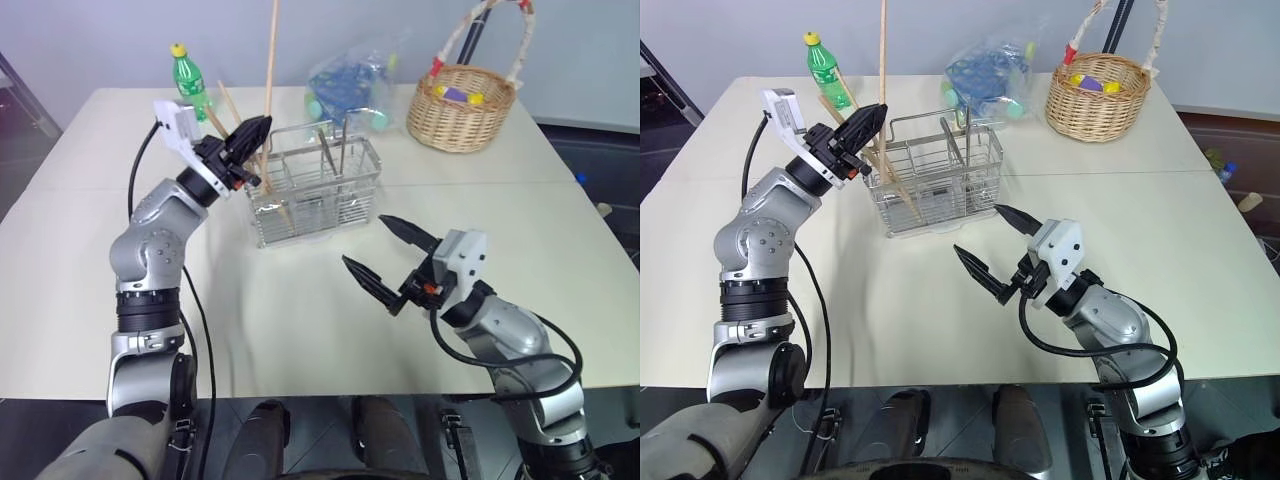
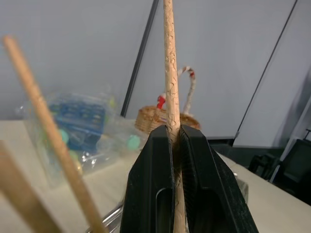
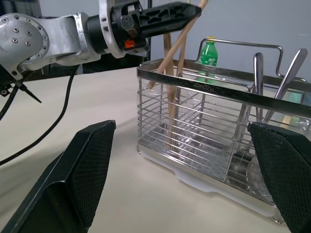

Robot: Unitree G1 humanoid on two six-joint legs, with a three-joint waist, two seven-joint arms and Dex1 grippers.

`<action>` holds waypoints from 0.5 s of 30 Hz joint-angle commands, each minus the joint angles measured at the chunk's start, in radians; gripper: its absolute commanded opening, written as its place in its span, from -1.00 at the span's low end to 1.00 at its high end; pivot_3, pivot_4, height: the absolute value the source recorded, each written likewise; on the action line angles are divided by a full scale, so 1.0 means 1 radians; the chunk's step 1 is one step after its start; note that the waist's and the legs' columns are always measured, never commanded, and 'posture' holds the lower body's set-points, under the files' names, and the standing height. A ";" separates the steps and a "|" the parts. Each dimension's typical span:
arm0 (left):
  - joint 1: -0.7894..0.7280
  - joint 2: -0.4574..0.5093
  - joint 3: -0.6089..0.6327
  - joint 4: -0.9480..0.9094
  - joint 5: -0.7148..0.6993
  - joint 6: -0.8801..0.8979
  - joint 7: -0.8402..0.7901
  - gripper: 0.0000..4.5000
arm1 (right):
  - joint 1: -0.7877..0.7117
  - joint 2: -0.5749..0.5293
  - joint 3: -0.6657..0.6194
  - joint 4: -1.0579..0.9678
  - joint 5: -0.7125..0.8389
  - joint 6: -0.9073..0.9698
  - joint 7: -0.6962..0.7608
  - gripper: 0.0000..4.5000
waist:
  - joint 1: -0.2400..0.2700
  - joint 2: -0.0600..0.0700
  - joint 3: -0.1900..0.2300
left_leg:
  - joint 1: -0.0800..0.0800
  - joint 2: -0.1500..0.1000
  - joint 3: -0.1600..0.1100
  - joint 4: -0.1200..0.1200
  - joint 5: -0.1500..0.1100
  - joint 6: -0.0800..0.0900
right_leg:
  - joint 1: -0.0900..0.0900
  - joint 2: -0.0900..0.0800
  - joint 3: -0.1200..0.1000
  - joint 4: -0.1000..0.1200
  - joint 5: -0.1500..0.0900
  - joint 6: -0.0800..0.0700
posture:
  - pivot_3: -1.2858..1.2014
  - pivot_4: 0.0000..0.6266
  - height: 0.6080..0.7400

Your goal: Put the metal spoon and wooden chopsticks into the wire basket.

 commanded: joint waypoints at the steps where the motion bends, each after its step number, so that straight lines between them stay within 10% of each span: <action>1: 0.002 -0.004 -0.009 -0.031 0.004 -0.027 -0.002 -0.98 | -0.001 0.013 0.001 -0.017 -0.007 -0.028 -0.009 1.00 | 0.000 0.000 0.000 | 0.000 0.000 0.000 0.000 0.000 0.000 | 0.000 0.000 0.000 0.000 0.000 0.000 | 0.03 -0.52 1.00; 6: 0.024 -0.014 -0.021 -0.045 0.008 -0.034 -0.004 -0.98 | -0.005 0.015 -0.001 -0.011 -0.009 -0.030 -0.008 1.00 | -0.001 0.000 0.000 | 0.000 0.000 0.000 0.000 0.000 0.000 | 0.000 0.000 0.000 0.000 0.000 0.000 | 0.03 -0.52 1.00; 15: 0.040 -0.012 -0.028 -0.097 0.001 -0.019 0.021 0.87 | -0.024 0.010 0.000 0.008 -0.008 -0.028 0.006 1.00 | 0.000 0.000 0.000 | 0.000 0.000 0.000 0.000 0.000 0.000 | 0.000 0.000 0.000 0.000 0.000 0.000 | 0.03 -0.52 1.00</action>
